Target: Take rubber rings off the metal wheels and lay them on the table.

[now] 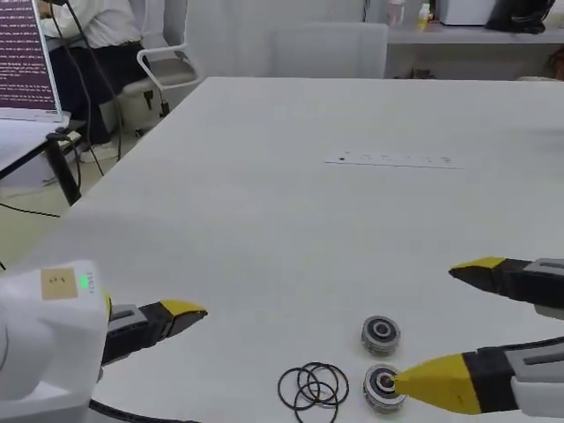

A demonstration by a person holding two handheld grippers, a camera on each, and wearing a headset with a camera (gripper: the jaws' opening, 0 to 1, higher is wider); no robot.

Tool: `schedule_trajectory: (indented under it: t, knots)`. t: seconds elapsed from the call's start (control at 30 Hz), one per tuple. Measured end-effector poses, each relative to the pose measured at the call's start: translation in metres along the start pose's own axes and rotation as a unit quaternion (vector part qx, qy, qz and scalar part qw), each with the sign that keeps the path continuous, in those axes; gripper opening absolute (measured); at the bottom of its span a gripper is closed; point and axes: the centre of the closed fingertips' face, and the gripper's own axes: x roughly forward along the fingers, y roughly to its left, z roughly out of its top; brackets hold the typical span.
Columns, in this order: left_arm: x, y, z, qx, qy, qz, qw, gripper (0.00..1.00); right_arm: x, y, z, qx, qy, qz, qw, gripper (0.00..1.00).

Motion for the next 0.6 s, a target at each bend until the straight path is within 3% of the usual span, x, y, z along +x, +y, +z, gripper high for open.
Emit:
schedule_trajectory:
  t: [0.3,0.6]
  knots:
    - [-0.001,0.002,0.005,-0.013,-0.017,0.002,0.9998,0.97,-0.036,-0.02,-0.013,0.029,-0.028,-0.038,0.9985,0.99]
    - [-0.002,0.006,0.007,-0.027,-0.028,0.009,0.9992,0.97,-0.05,-0.028,-0.041,0.046,-0.007,-0.063,0.9969,0.99]
